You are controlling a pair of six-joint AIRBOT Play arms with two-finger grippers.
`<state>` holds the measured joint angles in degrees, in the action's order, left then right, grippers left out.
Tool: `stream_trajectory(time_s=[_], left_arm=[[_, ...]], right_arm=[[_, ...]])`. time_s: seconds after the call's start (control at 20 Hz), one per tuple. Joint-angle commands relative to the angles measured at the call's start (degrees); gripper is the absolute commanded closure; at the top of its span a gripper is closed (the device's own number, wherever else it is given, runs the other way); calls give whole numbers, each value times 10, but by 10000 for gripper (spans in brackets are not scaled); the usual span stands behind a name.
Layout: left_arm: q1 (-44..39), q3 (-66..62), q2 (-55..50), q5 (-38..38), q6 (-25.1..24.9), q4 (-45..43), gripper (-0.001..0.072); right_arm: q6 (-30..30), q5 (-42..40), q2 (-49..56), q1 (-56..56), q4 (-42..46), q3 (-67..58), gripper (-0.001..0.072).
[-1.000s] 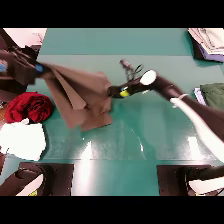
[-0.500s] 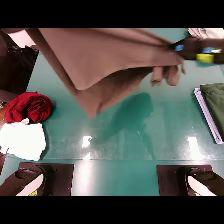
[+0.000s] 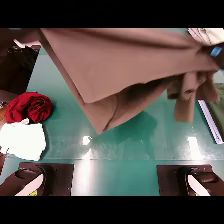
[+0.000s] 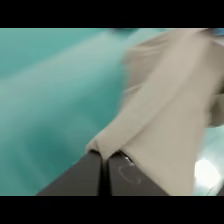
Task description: Fold the shirts.
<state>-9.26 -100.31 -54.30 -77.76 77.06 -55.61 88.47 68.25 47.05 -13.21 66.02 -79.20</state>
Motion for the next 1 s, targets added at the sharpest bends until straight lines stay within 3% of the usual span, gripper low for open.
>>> stream_trajectory(time_s=[0.0,0.15,0.3,0.4,0.45,0.7,0.95], left_arm=[[0,150,-7,17,7,-90,679],[0,348,-7,92,5,-108,680],[0,467,-7,144,6,-139,679],[0,483,-7,141,6,-153,680],[0,480,-7,137,6,-158,679],[0,429,-7,115,6,-197,679],[0,424,-7,119,10,-189,679]], right_arm=[[0,74,42,-23,0,67,692],[17,9,79,-103,0,189,692],[22,-63,116,-184,-1,265,678],[22,-74,147,-214,-1,266,246],[21,-62,160,-216,0,255,207],[10,29,137,-118,14,218,208],[10,33,42,56,11,338,210]])
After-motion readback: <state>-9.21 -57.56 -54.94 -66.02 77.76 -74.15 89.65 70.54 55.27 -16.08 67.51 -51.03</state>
